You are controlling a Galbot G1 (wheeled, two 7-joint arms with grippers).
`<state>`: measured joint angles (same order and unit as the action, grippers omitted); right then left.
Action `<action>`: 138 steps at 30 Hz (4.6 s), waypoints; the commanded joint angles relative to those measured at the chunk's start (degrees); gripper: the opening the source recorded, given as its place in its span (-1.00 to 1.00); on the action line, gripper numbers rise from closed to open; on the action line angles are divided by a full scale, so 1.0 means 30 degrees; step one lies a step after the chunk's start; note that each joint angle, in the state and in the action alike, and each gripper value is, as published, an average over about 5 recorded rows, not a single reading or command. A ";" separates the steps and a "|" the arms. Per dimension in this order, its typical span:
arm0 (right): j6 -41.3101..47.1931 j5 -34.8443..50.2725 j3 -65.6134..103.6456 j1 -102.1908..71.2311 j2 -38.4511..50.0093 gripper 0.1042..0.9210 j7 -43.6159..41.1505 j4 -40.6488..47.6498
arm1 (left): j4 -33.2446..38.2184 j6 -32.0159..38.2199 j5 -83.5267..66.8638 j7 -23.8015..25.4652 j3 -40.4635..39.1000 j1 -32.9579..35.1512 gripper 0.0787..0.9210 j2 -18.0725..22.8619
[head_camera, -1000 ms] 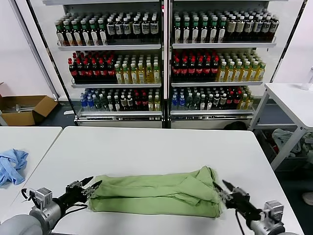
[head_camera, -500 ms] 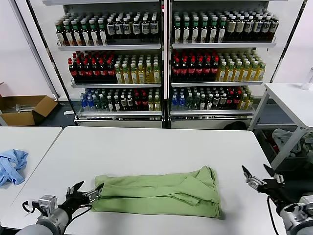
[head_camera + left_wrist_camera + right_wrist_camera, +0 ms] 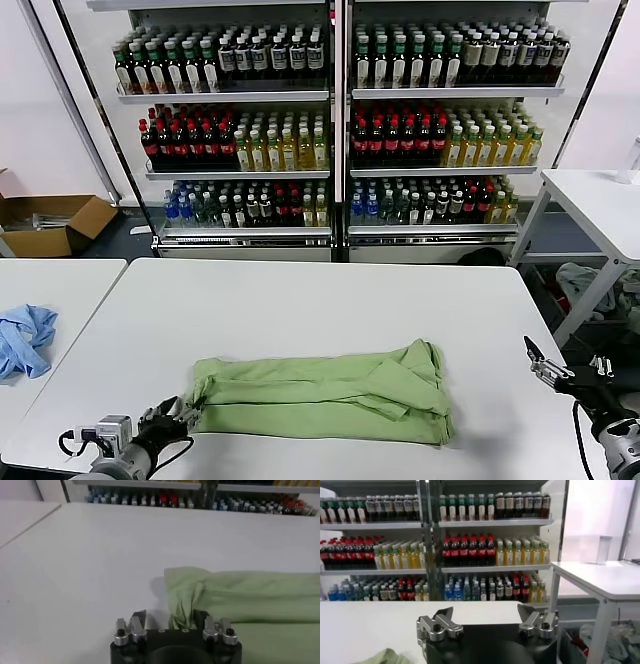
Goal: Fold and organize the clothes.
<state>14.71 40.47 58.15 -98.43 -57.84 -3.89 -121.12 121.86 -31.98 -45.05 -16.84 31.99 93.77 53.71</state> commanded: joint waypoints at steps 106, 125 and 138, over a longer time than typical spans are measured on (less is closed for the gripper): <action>0.0564 -0.0365 -0.0979 0.1350 -0.0518 0.76 0.0540 -0.0249 | -0.5554 0.2481 -0.2280 0.5074 0.2581 -0.4491 0.73 -0.3137; 0.0853 -0.0700 -0.1563 0.1821 -0.0567 0.76 0.0758 -0.0563 | -0.7231 0.2483 -0.1358 0.5329 0.0370 -0.5592 0.77 -0.2250; 0.0820 -0.0563 -0.1170 0.1548 -0.0601 0.76 0.0689 -0.0737 | -0.7367 0.2523 -0.1035 0.5831 0.0310 -0.5256 0.68 -0.2132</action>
<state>17.22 38.74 54.46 -93.72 -59.60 -1.78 -123.18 100.96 -24.36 -48.41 0.16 33.53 78.37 47.22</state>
